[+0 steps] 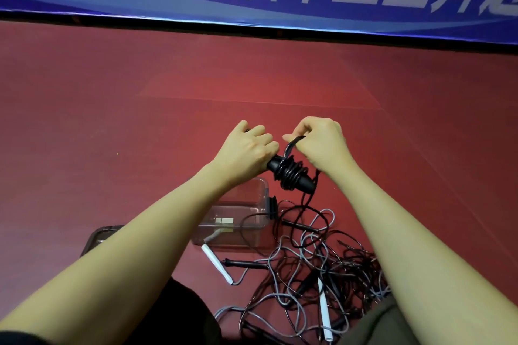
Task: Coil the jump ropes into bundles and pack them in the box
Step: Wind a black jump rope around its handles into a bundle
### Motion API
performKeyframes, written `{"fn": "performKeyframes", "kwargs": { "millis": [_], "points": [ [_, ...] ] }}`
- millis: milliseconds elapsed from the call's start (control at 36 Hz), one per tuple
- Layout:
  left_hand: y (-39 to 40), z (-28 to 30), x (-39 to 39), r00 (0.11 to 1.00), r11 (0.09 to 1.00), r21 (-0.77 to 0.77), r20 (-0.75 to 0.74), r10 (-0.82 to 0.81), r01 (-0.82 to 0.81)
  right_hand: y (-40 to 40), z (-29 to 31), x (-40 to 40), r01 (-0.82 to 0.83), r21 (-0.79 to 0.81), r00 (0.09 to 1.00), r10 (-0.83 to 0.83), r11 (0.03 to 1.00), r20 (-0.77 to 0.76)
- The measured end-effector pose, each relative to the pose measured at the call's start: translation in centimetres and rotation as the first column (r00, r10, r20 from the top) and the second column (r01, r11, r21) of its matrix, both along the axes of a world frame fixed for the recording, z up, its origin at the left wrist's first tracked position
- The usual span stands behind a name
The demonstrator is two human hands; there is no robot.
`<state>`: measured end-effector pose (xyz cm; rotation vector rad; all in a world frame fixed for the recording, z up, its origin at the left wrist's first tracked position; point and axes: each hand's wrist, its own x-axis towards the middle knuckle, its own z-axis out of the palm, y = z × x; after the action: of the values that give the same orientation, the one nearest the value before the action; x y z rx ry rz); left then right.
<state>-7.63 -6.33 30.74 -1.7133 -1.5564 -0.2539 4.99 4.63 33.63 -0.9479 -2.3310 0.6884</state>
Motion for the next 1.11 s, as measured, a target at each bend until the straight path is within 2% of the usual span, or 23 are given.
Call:
{"fn": "performKeyframes", "kwargs": {
  "millis": [111,222,306,333,361,389,417,472,611,833,1000,1111],
  "points": [
    [0.0,0.6,0.2,0.996,0.992,0.100,0.037,-0.075,0.071,0.4,-0.3,0.1,-0.007,-0.044,1.000,0.008,0.999,0.019],
    [0.0,0.8,0.5,0.991,0.983,0.147,0.067,-0.118,0.107,0.5,-0.7,0.2,0.007,-0.015,0.998,-0.006,1.000,0.070],
    [-0.1,1.6,1.5,0.958,0.995,0.088,0.279,-0.070,0.047,0.6,-1.0,0.3,-0.020,-0.051,0.997,0.024,0.998,0.078],
    [-0.1,2.0,1.9,0.915,0.998,0.057,0.403,-0.004,-0.020,0.7,-1.1,0.2,-0.067,-0.072,0.995,0.072,0.995,0.063],
    [-0.1,2.4,2.1,0.826,0.994,-0.009,0.555,0.095,-0.109,0.7,-1.1,0.1,-0.103,-0.080,0.992,0.108,0.992,0.059],
    [-0.2,2.8,2.1,0.698,0.984,-0.046,0.699,0.155,-0.173,0.5,-1.1,0.0,-0.122,-0.071,0.990,0.127,0.990,0.069],
    [-0.2,2.9,2.0,0.611,0.978,-0.024,0.777,0.149,-0.208,0.3,-1.0,-0.1,-0.123,-0.058,0.987,0.128,0.991,0.093],
    [-0.3,2.9,1.6,0.525,0.958,-0.026,0.832,0.179,-0.285,-0.2,-0.8,-0.2,-0.126,-0.043,0.988,0.129,0.991,0.090],
    [0.4,2.2,0.3,0.392,0.896,-0.177,0.852,0.347,-0.407,-1.7,-0.3,-0.3,-0.195,0.029,0.967,0.187,0.980,0.174],
    [0.7,0.6,-1.1,0.359,0.832,-0.300,0.795,0.488,-0.467,-3.7,0.3,-0.9,-0.279,0.117,0.947,0.253,0.953,0.198],
    [0.0,-0.3,-2.3,0.467,0.769,-0.376,0.629,0.622,-0.517,-4.5,1.0,-1.1,-0.348,0.201,0.934,0.319,0.916,0.164],
    [-0.1,-0.8,-2.2,0.590,0.729,-0.395,0.427,0.685,-0.560,-4.7,1.5,-1.2,-0.378,0.269,0.922,0.334,0.886,0.196]
  ]
}}
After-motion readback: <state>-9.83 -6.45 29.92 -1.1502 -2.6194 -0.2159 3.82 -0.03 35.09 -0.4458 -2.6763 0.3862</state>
